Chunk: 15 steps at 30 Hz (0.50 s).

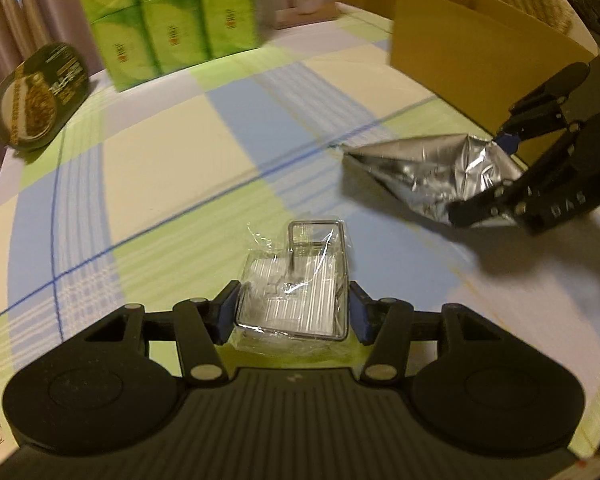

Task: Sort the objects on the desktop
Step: 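Lift the tea bag and wire rack and carry both toward the cardboard box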

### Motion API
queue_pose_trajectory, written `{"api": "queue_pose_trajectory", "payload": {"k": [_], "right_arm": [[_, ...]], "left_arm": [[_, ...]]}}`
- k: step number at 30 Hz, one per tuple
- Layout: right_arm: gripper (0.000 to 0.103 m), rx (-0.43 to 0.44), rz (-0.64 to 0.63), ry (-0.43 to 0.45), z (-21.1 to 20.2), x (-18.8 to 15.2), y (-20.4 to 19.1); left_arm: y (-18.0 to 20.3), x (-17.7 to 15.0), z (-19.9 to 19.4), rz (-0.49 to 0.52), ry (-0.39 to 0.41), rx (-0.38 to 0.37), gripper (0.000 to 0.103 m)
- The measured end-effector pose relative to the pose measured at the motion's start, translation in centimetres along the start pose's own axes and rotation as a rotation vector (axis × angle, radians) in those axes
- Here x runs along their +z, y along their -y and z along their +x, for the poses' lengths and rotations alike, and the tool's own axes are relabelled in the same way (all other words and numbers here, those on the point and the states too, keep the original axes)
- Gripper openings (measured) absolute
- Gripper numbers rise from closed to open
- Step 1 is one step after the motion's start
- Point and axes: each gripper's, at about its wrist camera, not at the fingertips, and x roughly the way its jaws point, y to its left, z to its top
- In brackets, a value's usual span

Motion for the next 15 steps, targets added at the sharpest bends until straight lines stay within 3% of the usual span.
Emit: {"api": "queue_pose_trajectory", "payload": {"k": [6,8,10,15], "right_arm": [[0.053,-0.009,-0.057,-0.004,-1.2,-3.0,-1.4],[0.070,0.006,-0.063,-0.002,-1.0,-3.2,-1.4],[0.079,0.004,-0.068,0.006,-0.9,-3.3,-1.3],[0.082,0.004,-0.095,-0.001,-0.4,-3.0,-1.1]], "left_arm": [[3.8,-2.3,-2.3,0.015,-0.012,-0.009,0.050],[4.4,-2.7,-2.8,0.007,-0.014,-0.002,0.050],[4.7,-2.9,-3.1,0.007,-0.012,0.005,0.050],[4.3,-2.9,-2.7,-0.009,-0.006,0.008,0.050]]}}
